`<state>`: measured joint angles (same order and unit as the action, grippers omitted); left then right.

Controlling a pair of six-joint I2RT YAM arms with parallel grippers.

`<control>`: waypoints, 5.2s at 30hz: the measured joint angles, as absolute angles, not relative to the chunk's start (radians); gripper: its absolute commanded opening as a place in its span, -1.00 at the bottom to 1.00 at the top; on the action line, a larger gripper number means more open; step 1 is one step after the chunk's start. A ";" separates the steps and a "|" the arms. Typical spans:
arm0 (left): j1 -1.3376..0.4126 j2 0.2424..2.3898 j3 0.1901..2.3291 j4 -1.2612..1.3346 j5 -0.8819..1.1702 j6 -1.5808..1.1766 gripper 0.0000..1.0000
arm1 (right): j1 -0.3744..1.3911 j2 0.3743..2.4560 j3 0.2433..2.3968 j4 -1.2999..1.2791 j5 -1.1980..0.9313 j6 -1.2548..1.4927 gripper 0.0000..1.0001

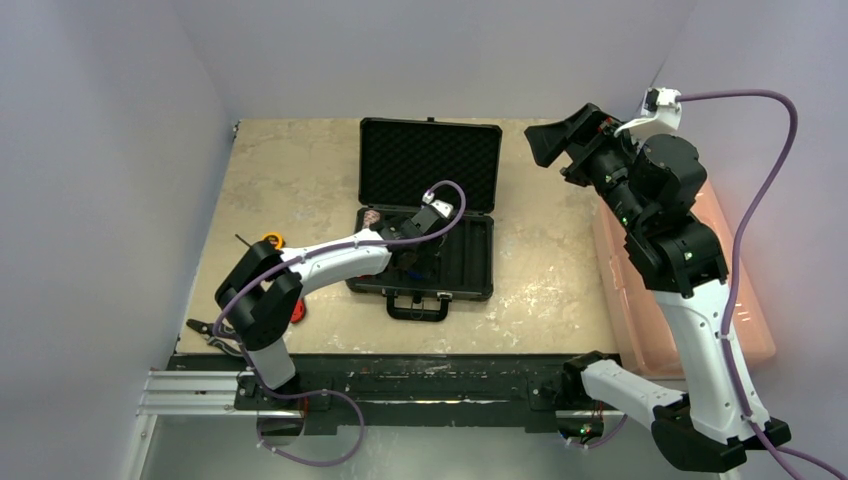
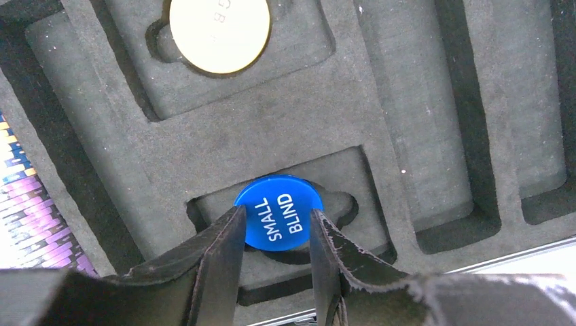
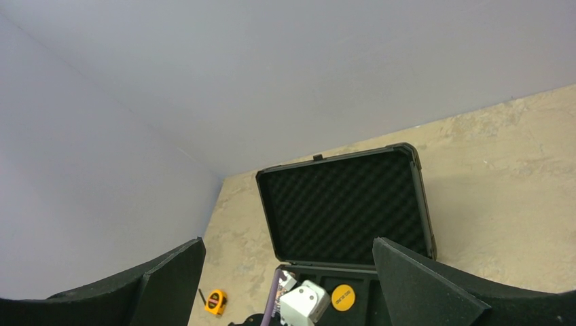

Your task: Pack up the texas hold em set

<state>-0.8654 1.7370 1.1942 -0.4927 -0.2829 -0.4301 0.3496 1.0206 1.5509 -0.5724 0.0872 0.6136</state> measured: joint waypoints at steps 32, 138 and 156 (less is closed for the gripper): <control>-0.865 1.688 1.121 -0.430 -0.190 -0.514 -0.18 | 0.350 1.021 1.546 -0.570 0.087 0.614 0.98; -0.823 1.141 0.513 -0.559 -0.270 -0.888 -0.29 | 0.140 2.564 2.352 -0.378 -0.592 0.469 -1.00; -0.746 1.335 0.616 -0.352 -0.221 -0.798 -0.34 | 0.200 2.274 2.086 -0.388 -0.673 0.400 -1.00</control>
<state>-0.7460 1.3350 0.6155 -0.3523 -0.2211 -0.7979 0.2001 2.2742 2.0861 -0.3878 -0.6731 0.4004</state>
